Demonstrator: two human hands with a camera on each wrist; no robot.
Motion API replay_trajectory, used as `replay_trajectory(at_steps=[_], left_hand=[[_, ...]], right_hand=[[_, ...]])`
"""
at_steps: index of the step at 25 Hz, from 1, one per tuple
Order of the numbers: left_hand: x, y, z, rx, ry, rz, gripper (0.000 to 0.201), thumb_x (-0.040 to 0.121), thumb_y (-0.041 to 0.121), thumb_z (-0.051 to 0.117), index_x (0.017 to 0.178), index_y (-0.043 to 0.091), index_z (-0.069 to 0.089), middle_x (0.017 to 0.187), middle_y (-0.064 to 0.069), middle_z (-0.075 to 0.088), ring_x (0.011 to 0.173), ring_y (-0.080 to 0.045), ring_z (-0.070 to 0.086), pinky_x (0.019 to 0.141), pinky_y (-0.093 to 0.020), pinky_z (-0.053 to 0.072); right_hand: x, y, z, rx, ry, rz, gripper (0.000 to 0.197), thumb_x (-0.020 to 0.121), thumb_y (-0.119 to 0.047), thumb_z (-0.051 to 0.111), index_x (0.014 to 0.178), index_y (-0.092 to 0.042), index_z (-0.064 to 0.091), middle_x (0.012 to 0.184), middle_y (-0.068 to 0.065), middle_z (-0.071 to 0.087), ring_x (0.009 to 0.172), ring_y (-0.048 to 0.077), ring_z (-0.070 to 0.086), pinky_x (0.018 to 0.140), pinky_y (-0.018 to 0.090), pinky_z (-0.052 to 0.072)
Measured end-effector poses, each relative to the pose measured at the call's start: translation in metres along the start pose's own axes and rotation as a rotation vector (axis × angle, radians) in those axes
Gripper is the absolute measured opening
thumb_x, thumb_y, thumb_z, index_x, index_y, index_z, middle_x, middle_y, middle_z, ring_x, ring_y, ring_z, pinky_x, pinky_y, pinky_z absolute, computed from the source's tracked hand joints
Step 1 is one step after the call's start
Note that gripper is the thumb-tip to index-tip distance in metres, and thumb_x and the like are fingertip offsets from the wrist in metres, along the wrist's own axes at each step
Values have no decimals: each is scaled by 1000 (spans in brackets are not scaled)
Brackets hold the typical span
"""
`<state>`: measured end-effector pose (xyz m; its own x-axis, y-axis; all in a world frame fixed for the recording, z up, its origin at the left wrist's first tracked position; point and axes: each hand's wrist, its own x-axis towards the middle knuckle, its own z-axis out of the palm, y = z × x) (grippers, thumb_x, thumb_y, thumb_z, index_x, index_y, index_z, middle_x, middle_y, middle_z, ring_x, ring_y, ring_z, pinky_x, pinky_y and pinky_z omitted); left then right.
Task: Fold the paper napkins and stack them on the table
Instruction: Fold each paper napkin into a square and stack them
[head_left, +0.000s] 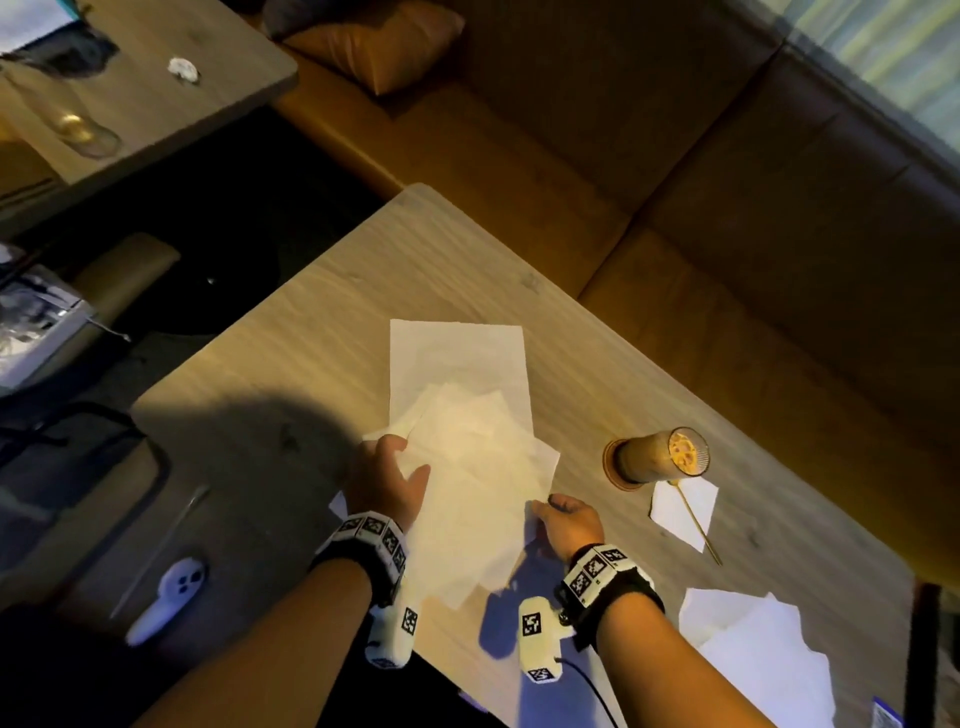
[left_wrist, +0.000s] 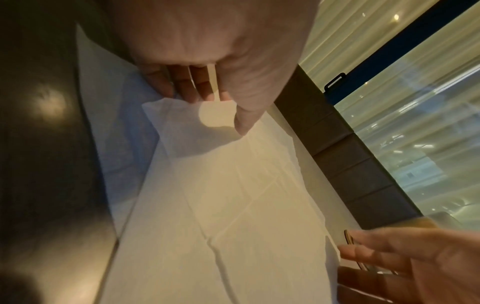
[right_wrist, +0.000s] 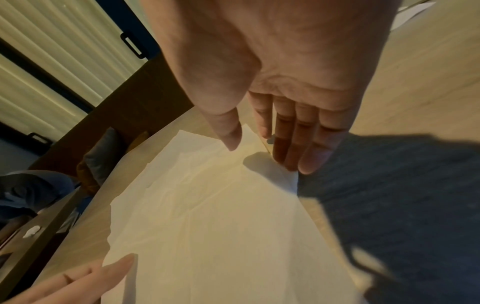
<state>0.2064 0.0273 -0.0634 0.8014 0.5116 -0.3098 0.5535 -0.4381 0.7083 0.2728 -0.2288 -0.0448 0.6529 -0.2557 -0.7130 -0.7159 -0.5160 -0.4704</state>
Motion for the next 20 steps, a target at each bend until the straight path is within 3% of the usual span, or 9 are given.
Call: replay_trajectory(at_steps=[3,5,8,11,13,15,18,20], left_hand=[[-3,11,-3,-112,11,-4,32,78,30,86,99,11,70,103,-15,70,97,-40,65,81,-47,58],[-6,20,-8,-157,-22,-13,28,81,33,84,94,12,70,90,-11,73,86,-37,66,73,-44,59],[-9,26,-18,-129,9,57,26,81,36,81,76,19,62,68,-1,61,69,-32,58,61,-37,56],[-6,31,-28,-41,-13,190,23,81,32,73,72,15,61,58,-3,55,63,-37,55,58,-37,52],[-1,40,-36,-62,-153,96,17,84,28,70,84,11,66,66,-5,58,72,-37,57,66,-34,49],[0,45,-43,-153,-329,-24,20,78,35,66,87,17,66,71,0,62,78,-33,60,68,-31,45],[-6,52,-55,-192,-401,-35,18,71,37,57,75,20,62,55,10,60,64,-20,57,58,-28,44],[-15,59,-64,-212,-402,-22,16,71,34,56,75,20,63,52,15,59,57,-14,54,54,-24,43]], right_hand=[[-6,-2,-2,44,-20,2,22,82,-31,81,74,-18,65,72,10,67,70,24,59,69,34,48],[-14,-1,-6,54,-29,13,30,88,-21,76,61,-15,64,63,16,65,62,27,59,60,33,46],[-29,-5,-13,110,-73,46,29,92,-15,71,64,-10,68,68,19,65,62,28,59,48,28,44],[-37,-3,-21,114,-71,34,28,93,-15,71,65,-12,71,69,15,65,64,27,56,53,29,44],[-41,-4,-24,87,-90,0,27,94,-15,70,67,-14,71,68,12,65,66,26,57,55,29,45],[-45,-2,-24,73,-123,-31,26,96,-14,69,70,-14,72,69,11,66,69,25,58,55,28,45],[-54,-4,-25,55,-159,-49,19,95,-14,70,76,-14,74,77,12,69,70,24,60,55,27,47],[-61,-6,-29,59,-176,-67,19,94,-13,69,76,-13,74,75,13,69,65,24,60,54,28,47]])
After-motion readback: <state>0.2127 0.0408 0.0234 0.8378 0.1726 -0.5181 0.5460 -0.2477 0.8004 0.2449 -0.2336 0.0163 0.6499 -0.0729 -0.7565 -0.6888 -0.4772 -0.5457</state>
